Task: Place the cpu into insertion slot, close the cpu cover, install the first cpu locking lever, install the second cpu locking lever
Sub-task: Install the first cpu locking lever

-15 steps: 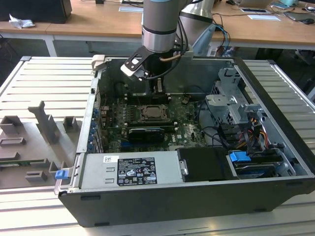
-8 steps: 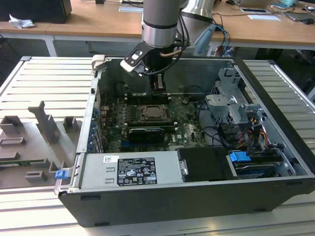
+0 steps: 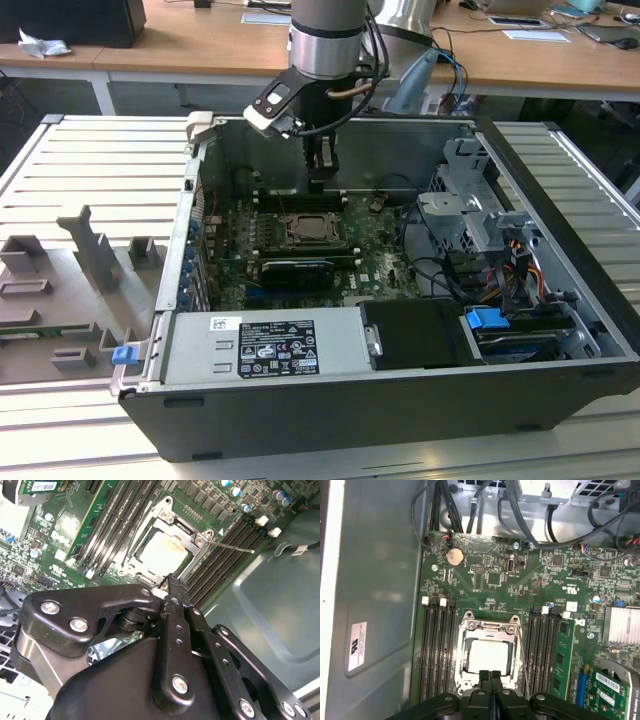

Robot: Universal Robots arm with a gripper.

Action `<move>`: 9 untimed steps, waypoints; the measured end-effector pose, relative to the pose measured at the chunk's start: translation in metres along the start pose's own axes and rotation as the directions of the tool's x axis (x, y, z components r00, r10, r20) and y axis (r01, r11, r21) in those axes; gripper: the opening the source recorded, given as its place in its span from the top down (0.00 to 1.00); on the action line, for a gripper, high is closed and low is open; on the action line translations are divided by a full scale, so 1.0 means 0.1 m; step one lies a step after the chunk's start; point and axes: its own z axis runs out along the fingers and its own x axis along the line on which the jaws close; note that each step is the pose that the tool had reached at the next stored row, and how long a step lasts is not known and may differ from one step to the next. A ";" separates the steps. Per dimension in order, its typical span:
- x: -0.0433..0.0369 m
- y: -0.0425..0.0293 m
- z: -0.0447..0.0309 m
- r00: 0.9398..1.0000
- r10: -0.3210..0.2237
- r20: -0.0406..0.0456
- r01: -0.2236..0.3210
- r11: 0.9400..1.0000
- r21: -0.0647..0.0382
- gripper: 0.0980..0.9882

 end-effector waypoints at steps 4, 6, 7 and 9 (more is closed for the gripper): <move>0.000 0.000 -0.016 0.998 -0.055 0.000 0.055 0.998 0.000 0.99; 0.000 0.000 -0.016 0.995 -0.099 -0.001 0.099 0.995 0.001 0.99; 0.000 0.000 -0.016 0.993 -0.118 -0.001 0.118 0.993 0.001 0.99; 0.000 0.000 -0.016 0.987 -0.161 -0.001 0.161 0.987 0.001 0.99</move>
